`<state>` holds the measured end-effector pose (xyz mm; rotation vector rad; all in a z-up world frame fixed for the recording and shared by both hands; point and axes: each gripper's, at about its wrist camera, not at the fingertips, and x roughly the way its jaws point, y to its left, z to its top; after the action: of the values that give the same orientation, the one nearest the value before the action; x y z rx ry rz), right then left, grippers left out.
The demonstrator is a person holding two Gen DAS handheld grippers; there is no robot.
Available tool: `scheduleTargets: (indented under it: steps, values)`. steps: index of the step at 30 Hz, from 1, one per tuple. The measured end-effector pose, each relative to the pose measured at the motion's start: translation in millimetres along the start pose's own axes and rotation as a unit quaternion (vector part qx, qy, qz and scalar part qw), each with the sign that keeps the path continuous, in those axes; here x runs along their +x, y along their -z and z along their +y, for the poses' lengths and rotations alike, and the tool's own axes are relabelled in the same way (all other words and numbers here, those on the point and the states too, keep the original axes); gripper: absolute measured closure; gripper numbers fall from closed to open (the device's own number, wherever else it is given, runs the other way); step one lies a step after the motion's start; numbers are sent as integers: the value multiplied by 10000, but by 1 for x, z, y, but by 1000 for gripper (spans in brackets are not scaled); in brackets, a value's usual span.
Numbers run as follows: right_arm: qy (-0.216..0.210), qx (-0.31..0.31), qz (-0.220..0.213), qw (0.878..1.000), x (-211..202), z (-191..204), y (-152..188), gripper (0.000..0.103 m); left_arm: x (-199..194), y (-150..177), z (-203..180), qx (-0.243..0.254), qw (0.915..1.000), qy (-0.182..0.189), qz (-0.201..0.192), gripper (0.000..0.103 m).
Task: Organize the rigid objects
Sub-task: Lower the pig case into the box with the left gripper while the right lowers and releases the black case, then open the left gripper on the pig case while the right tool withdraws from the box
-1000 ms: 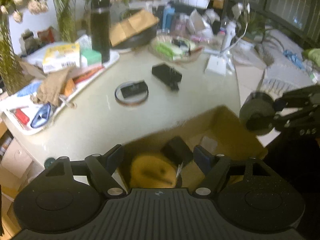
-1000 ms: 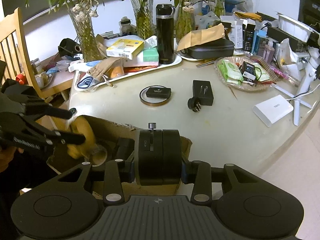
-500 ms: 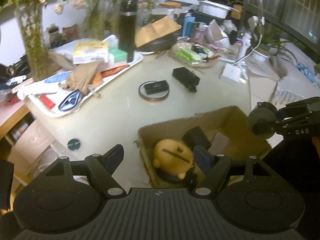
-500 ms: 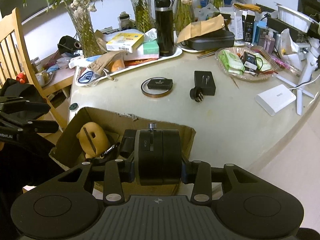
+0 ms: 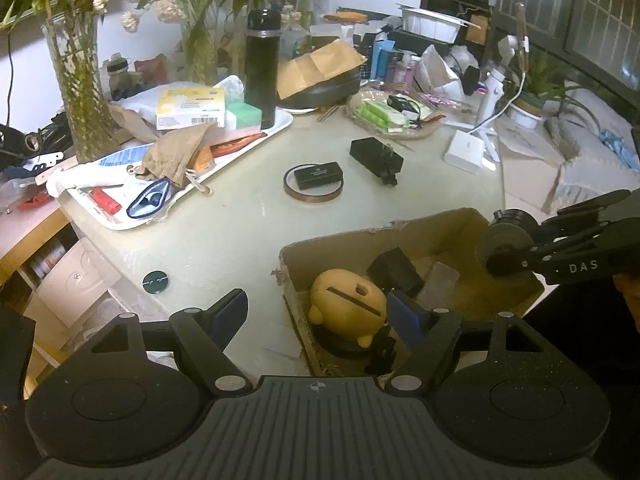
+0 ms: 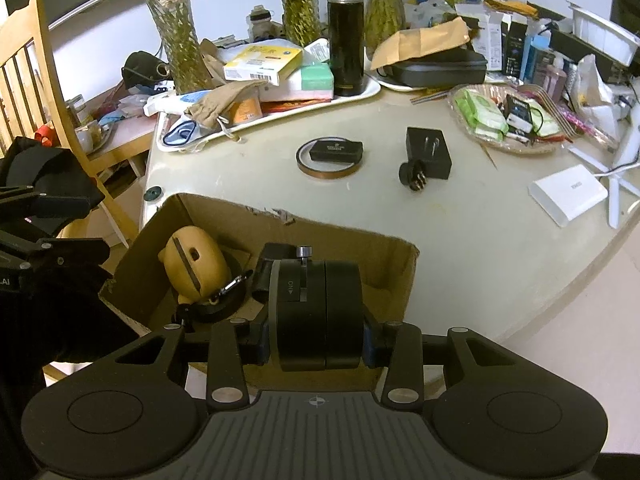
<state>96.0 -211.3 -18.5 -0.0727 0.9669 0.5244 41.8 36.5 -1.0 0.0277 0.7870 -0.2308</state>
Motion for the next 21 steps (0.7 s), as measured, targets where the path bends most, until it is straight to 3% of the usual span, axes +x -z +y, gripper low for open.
scheduleTargets:
  steps: [3,5,7,10,13,21]
  values:
    - [138,-187,76,9997,4,3,-1,59,-1,0,1,-47,10000,-2,-20,27]
    - [231,-283,85,9993,5,6,-1,47,-1,0,1,-42,10000,0,-31,27]
    - [232,-323,73,9992,4,7,1,26,-1,1,1,-38,10000,4,-38,27]
    - [284,-389,49,9988,2,8,3,8,-1,1,1,-34,10000,8,-43,27]
    - [363,-421,42,9984,1,9,6,0,0,1,0,-13,10000,5,-26,27]
    - [452,-178,18,9988,-4,-2,12,0,1,1,-2,44,10000,-43,18,27]
